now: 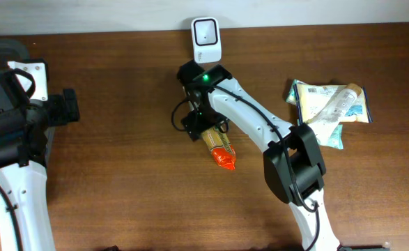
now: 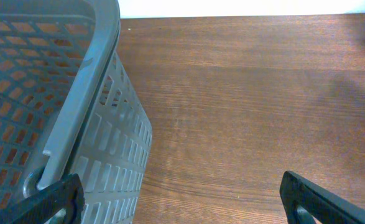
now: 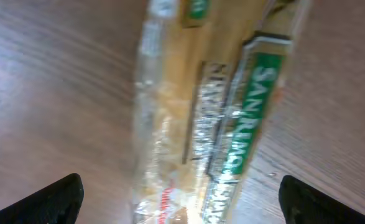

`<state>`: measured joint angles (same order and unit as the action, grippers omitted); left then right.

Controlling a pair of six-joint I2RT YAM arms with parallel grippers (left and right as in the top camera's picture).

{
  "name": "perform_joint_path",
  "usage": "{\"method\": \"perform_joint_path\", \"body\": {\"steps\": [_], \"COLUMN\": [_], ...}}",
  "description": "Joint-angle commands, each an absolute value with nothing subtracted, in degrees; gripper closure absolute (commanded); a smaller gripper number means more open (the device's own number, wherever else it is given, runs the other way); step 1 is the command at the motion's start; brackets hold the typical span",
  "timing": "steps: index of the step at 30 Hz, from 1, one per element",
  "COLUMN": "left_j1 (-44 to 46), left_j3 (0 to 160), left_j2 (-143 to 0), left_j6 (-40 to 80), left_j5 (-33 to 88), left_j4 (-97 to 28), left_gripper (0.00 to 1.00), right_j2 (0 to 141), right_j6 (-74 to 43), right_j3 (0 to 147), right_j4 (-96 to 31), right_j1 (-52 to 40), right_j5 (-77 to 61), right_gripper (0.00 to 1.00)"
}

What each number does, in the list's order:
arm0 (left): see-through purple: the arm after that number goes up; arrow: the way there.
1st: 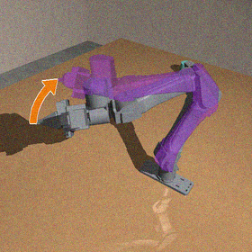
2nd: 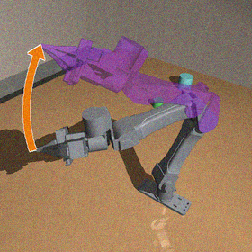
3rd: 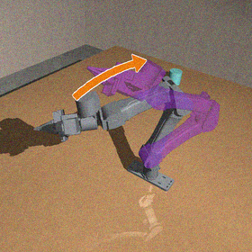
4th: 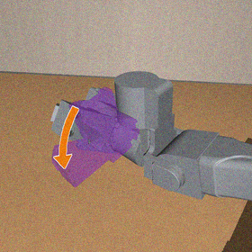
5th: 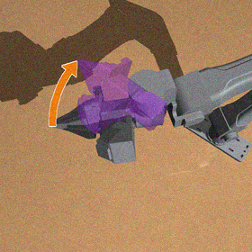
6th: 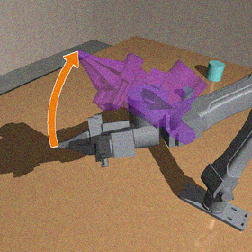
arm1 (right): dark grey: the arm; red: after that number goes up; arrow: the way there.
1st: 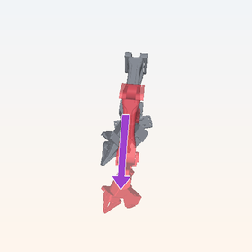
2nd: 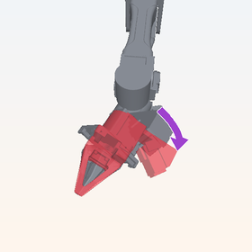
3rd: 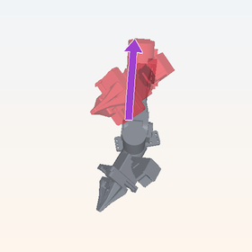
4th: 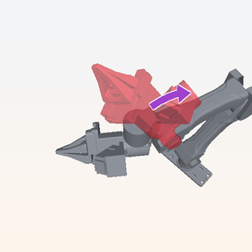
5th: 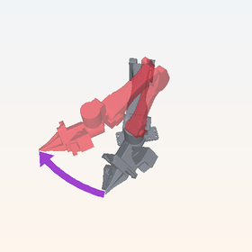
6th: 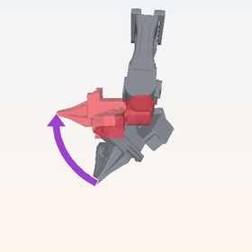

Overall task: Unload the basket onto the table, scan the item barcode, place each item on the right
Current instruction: 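Lift the orange-red package and bring it toward the scanner, then hold the orange-red package up to the scanner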

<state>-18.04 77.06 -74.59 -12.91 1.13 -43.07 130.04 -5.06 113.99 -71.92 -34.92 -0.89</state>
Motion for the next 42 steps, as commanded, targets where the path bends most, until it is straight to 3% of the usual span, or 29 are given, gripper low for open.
{"method": "perform_joint_path", "body": {"steps": [1,4,7,8,9,10,12,15,19,24,27,38,42], "left_j1": [-18.28,-18.28,-18.28,-18.28,-18.28,-18.28,-18.28,-18.28,-18.28,-18.28,-18.28,-18.28,-18.28], "left_j3": [77.62,77.62,77.62,77.62,77.62,77.62,77.62,77.62,77.62,77.62,77.62,77.62,77.62], "left_j2": [-74.52,-74.52,-74.52,-74.52,-74.52,-74.52,-74.52,-74.52,-74.52,-74.52,-74.52,-74.52,-74.52], "left_j6": [-13.80,-13.80,-13.80,-13.80,-13.80,-13.80,-13.80,-13.80,-13.80,-13.80,-13.80,-13.80,-13.80], "left_j5": [1.74,1.74,1.74,1.74,1.74,1.74,1.74,1.74,1.74,1.74,1.74,1.74,1.74], "left_j4": [-42.81,-42.81,-42.83,-42.83,-42.83,-42.83,-42.83,-42.83,-42.83,-42.85,-42.85,-43.00,-43.00], "left_gripper": [0.01,0.01,0.01,0.01,0.01,0.01,0.01,0.01,0.01,0.01,0.01,0.01,0.01], "right_j2": [130.67,130.69,130.69,130.69,130.67,130.67,130.63,129.23,123.39,114.54,113.49,113.38,113.40], "right_j6": [-3.49,-8.19,-8.21,-8.16,-8.19,-8.19,-8.19,-7.49,0.12,11.11,13.30,11.55,2.22], "right_j3": [110.26,106.48,104.03,104.03,104.03,104.05,104.07,104.71,107.00,107.07,107.07,107.07,112.27], "right_j4": [-70.70,-69.36,-66.39,-65.78,-65.06,-64.64,-64.03,-63.37,-63.37,-64.64,-66.24,-66.85,-67.44], "right_j1": [-35.11,-33.67,-31.29,-30.98,-31.00,-31.00,-31.05,-30.96,-28.42,-19.22,-15.00,-13.54,-14.79], "right_j5": [-2.72,4.84,1.58,-0.08,-0.91,-1.17,-1.96,-3.77,-20.64,-52.42,-60.90,-57.30,-36.86], "right_gripper": [0.01,0.01,0.02,0.27,0.60,0.78,0.96,0.96,0.96,0.96,0.96,0.96,0.96]}}
